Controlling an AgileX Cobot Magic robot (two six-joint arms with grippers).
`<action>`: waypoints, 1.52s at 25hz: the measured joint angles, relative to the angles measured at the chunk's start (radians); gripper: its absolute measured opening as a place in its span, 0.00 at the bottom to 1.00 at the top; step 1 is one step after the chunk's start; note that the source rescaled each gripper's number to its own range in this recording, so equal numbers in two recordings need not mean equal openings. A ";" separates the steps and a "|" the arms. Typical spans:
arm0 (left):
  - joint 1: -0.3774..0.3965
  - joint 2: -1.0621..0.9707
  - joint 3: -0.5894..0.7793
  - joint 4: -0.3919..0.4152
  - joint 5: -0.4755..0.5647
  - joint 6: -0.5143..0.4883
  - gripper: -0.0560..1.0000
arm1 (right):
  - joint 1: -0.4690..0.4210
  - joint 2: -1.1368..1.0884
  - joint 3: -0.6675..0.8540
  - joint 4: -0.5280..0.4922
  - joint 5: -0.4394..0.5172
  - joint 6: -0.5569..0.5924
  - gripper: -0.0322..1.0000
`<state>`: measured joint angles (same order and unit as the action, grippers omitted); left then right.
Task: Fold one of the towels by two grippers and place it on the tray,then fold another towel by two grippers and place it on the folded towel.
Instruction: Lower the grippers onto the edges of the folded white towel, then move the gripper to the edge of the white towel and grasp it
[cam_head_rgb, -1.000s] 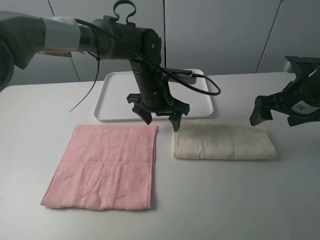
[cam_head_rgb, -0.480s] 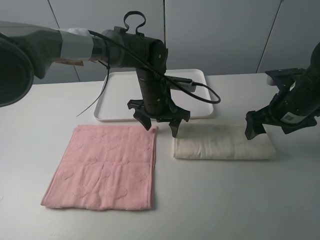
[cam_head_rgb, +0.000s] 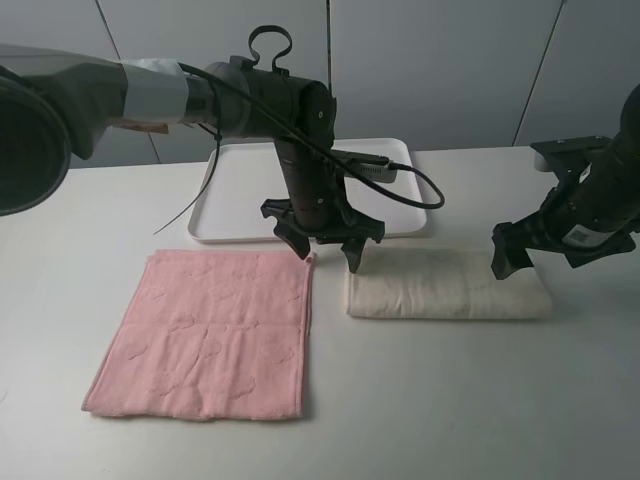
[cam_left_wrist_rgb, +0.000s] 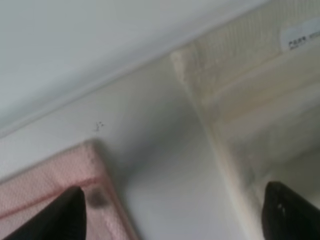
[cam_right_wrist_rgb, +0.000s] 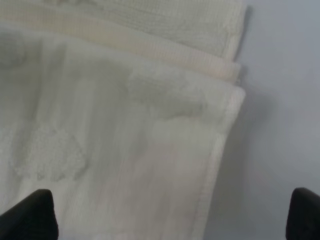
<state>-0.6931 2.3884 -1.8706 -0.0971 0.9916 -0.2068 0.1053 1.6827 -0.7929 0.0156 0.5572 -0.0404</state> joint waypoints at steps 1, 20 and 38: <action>0.000 0.000 0.000 -0.005 -0.006 0.010 0.94 | 0.000 0.000 0.000 0.000 -0.002 0.000 0.99; -0.033 0.042 -0.041 0.060 0.012 0.017 0.97 | 0.002 0.041 -0.001 -0.016 -0.010 0.000 0.99; -0.041 0.077 -0.095 0.084 0.077 0.007 0.97 | 0.002 0.129 -0.100 -0.052 0.080 0.081 0.98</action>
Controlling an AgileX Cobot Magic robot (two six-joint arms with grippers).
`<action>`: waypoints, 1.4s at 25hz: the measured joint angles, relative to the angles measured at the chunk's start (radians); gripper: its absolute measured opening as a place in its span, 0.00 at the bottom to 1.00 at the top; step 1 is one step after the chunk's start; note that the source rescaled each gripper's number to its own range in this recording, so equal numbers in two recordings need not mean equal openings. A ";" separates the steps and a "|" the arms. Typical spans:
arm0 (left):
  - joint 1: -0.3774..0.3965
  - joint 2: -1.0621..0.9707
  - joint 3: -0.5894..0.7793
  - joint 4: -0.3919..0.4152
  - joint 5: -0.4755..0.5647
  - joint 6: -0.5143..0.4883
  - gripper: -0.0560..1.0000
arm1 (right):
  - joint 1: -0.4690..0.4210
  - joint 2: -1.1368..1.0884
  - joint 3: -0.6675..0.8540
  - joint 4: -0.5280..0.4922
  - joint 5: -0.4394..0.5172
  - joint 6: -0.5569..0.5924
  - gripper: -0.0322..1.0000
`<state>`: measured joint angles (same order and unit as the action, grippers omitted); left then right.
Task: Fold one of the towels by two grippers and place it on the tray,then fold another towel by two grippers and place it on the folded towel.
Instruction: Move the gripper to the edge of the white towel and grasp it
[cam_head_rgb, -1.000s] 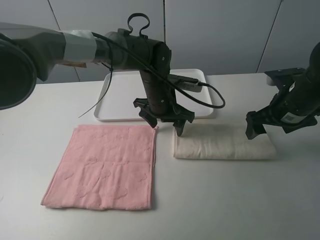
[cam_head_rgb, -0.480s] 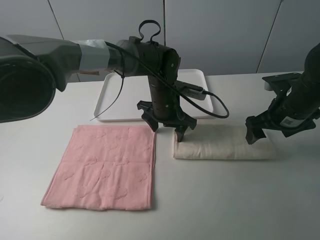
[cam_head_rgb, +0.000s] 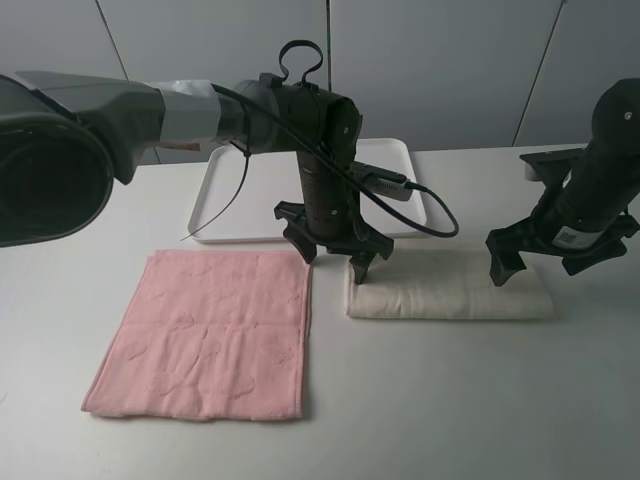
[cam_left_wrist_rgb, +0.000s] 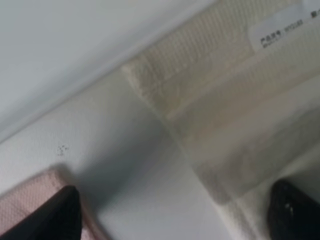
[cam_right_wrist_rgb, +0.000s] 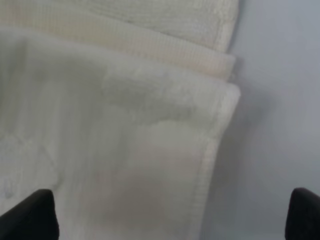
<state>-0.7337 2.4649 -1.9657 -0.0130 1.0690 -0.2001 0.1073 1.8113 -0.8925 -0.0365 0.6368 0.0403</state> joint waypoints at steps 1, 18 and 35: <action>0.000 0.000 0.000 0.000 0.002 0.000 0.97 | 0.000 0.015 -0.016 0.000 0.013 0.004 0.98; 0.000 0.000 0.000 0.000 0.012 0.000 0.97 | 0.000 0.163 -0.085 0.022 0.042 0.012 0.89; 0.000 0.002 0.000 0.000 0.022 0.017 0.97 | 0.004 0.210 -0.109 0.059 0.073 0.012 0.66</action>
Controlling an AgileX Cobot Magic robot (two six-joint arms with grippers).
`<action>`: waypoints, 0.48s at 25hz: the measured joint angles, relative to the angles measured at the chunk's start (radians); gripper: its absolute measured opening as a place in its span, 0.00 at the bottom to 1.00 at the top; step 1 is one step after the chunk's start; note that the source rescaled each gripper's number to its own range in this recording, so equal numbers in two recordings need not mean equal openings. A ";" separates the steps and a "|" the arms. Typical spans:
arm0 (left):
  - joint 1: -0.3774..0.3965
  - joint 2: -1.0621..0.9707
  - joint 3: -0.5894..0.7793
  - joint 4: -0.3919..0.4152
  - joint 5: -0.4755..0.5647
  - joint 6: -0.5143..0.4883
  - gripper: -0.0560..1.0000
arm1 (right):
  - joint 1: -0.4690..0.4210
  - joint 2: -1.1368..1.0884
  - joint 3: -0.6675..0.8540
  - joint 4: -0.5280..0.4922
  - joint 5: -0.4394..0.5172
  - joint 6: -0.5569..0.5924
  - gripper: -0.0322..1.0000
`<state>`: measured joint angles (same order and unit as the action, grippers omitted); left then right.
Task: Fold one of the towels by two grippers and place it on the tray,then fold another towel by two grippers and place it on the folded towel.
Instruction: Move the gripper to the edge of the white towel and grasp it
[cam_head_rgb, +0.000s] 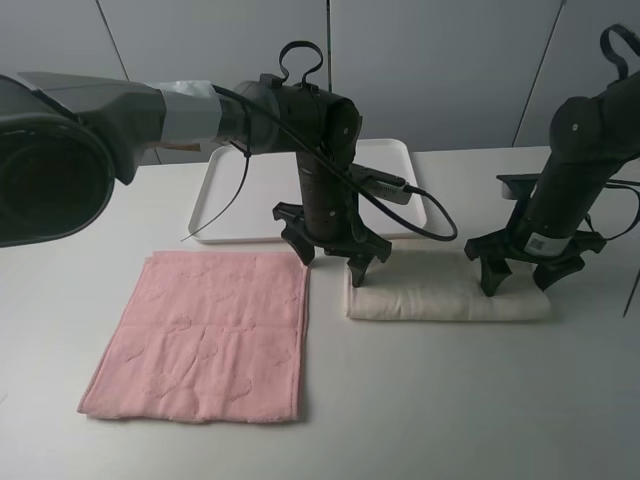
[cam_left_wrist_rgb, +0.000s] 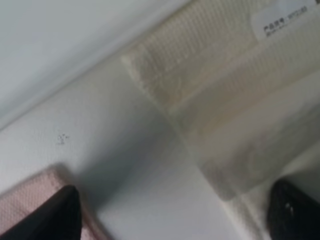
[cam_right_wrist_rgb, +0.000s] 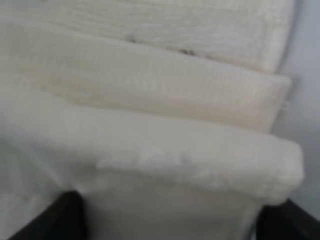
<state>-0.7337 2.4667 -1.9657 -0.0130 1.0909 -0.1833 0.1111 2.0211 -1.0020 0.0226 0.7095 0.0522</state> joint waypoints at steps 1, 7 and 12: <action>0.000 0.000 0.000 0.000 0.000 0.000 0.97 | 0.002 0.000 -0.001 0.007 0.000 0.000 0.61; 0.000 0.000 0.000 0.000 0.002 0.002 0.97 | 0.008 0.004 -0.003 0.068 -0.002 0.002 0.28; 0.000 0.000 0.000 0.000 0.002 0.002 0.97 | 0.010 0.004 -0.003 0.093 -0.002 -0.005 0.13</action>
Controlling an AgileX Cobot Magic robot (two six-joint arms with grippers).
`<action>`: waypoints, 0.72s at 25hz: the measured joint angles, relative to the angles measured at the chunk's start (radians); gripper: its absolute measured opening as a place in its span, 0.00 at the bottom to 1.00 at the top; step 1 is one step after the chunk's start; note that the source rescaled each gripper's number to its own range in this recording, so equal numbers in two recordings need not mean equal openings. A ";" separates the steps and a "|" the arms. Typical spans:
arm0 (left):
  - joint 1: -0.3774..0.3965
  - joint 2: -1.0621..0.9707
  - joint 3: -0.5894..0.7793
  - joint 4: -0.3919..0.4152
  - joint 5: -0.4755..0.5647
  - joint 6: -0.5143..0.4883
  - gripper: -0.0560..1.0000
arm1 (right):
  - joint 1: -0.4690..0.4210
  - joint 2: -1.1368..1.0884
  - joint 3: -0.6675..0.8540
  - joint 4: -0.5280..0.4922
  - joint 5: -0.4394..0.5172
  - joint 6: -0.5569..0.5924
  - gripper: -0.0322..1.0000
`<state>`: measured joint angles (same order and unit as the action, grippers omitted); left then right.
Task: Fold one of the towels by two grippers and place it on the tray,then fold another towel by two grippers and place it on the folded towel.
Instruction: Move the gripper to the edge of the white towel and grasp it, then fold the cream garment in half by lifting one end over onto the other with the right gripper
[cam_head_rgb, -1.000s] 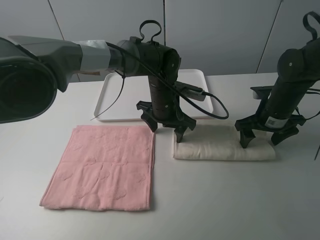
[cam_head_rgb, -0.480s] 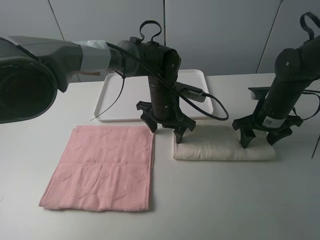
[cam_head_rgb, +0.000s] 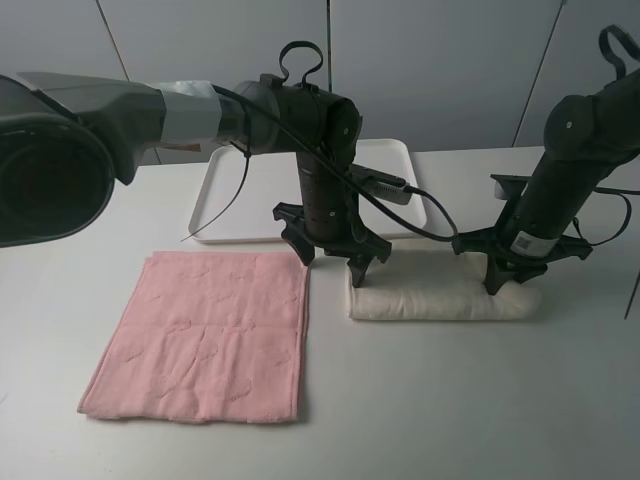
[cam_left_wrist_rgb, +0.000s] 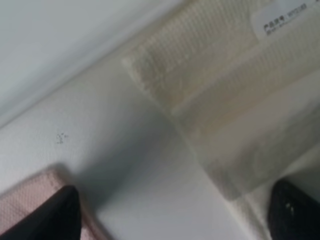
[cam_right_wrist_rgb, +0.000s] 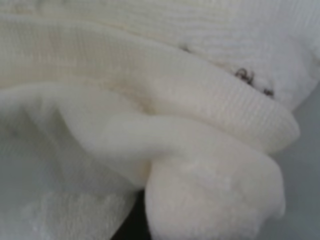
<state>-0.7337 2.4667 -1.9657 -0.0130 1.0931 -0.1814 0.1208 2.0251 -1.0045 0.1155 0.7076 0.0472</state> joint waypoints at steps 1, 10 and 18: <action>0.000 0.000 0.000 0.000 0.000 0.000 0.97 | 0.000 0.000 0.000 0.002 0.000 -0.002 0.13; 0.000 0.000 0.000 0.000 0.002 0.006 0.97 | 0.000 -0.030 0.008 0.002 0.000 -0.009 0.13; 0.000 0.000 -0.002 0.000 0.004 0.002 0.97 | -0.002 -0.066 0.024 0.000 0.051 -0.017 0.12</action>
<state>-0.7337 2.4667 -1.9680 -0.0130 1.0971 -0.1793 0.1190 1.9593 -0.9809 0.1153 0.7583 0.0298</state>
